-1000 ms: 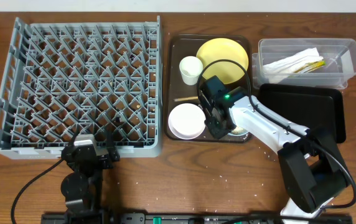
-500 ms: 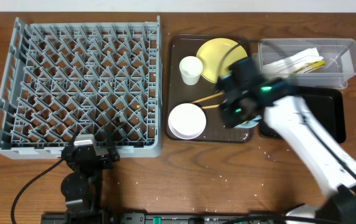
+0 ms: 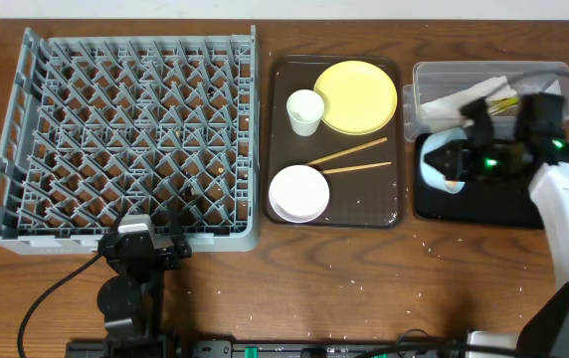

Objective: Sort waste into correct bins and load items into the dishwasher
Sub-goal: 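Tip the blue bowl over the black tray to dump the rice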

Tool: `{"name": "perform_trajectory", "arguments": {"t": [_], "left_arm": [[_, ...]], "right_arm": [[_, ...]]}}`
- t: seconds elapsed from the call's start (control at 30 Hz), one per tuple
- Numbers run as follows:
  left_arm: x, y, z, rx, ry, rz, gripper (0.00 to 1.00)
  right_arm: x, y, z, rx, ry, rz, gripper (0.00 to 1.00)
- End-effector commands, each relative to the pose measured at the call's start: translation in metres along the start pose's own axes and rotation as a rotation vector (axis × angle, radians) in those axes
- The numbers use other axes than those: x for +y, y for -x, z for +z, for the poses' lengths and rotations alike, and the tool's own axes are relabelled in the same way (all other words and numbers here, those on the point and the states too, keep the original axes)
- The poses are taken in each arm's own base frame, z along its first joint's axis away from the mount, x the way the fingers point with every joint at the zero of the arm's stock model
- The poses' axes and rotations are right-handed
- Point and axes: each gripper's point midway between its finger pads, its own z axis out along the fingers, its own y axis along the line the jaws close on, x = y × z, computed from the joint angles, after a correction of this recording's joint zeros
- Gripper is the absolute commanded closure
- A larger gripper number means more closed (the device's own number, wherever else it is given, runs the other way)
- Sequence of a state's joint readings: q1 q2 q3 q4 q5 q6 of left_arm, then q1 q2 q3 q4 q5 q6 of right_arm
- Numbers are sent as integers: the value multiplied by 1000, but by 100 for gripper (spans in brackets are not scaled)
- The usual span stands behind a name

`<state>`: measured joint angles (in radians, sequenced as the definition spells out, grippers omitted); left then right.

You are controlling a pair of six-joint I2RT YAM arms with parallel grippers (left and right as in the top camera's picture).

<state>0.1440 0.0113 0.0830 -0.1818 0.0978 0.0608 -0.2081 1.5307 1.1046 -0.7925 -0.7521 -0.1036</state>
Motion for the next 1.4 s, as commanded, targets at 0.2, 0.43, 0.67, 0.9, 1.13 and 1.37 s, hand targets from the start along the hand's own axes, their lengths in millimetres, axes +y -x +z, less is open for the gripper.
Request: {"name": "perform_trajectory", "arguments": {"t": [0.2, 0.43, 0.67, 0.9, 1.13, 1.37], "left_arm": [[3, -13, 3, 30, 14, 12, 11], [3, -13, 3, 30, 14, 12, 11], [3, -13, 3, 30, 14, 12, 11], [3, -13, 3, 30, 14, 12, 11], [3, -13, 3, 30, 14, 12, 11], [3, -13, 3, 31, 14, 12, 11]], "right_arm": [[-5, 0, -23, -213, 358, 55, 99], [-22, -6, -33, -285, 389, 95, 99], [-35, 0, -44, -347, 418, 130, 99], [-35, 5, -43, -366, 633, 156, 99], [-44, 7, -37, -320, 676, 296, 99], [-45, 15, -41, -252, 710, 491, 99]]}}
